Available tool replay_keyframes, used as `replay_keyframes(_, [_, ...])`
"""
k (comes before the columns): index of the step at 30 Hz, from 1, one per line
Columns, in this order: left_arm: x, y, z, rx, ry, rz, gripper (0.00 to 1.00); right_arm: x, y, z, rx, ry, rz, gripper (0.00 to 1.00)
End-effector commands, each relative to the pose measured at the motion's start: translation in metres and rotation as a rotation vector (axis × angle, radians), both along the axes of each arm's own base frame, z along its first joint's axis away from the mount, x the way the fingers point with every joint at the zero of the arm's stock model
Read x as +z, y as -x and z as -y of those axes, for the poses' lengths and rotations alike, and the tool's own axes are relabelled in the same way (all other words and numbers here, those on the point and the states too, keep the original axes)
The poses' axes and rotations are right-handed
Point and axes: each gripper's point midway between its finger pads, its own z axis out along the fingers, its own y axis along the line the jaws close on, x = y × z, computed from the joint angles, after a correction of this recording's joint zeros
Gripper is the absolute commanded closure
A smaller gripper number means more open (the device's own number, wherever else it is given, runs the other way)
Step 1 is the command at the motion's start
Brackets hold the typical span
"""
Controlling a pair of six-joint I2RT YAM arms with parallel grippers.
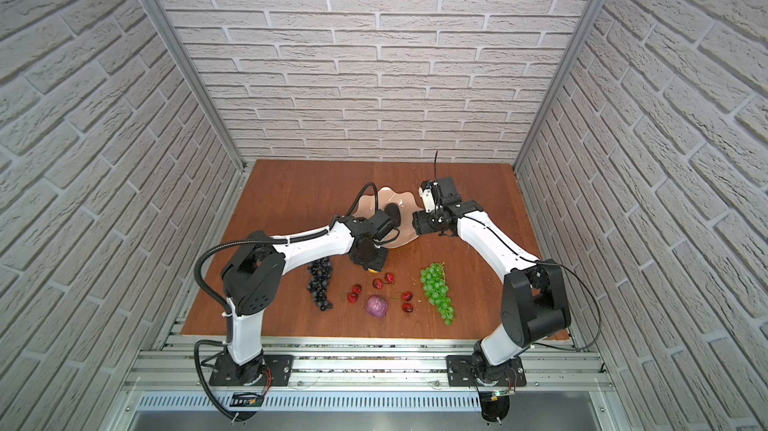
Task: Place and organize the fake fruits in the fruit bowl
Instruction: 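Carry the yellow pear with the left gripper into the bowl beside the avocado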
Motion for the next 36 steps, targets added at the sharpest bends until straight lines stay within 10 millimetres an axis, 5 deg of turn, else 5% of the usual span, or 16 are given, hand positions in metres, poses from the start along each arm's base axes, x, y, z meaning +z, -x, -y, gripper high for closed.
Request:
replay_keyframes(1, [0.032, 0.002, -0.008, -0.007, 0.023, 0.051, 0.59, 0.016, -0.002, -0.001, -0.005, -0.027, 0.05, 0.31])
replay_keyframes(8, [0.086, 0.006, -0.023, -0.012, 0.088, 0.053, 0.59, 0.037, -0.002, -0.002, -0.006, -0.043, 0.079, 0.32])
replay_keyframes(15, [0.124, -0.038, -0.017, 0.008, 0.152, 0.113, 0.6, 0.048, 0.003, -0.007, -0.006, -0.087, 0.084, 0.32])
replay_keyframes(24, [0.099, -0.115, 0.0, 0.024, 0.136, 0.161, 0.6, 0.054, 0.024, -0.008, 0.012, -0.094, 0.063, 0.32])
replay_keyframes(36, [0.056, -0.171, 0.003, 0.074, 0.099, 0.166, 0.6, 0.039, 0.066, 0.01, 0.007, -0.029, -0.005, 0.32])
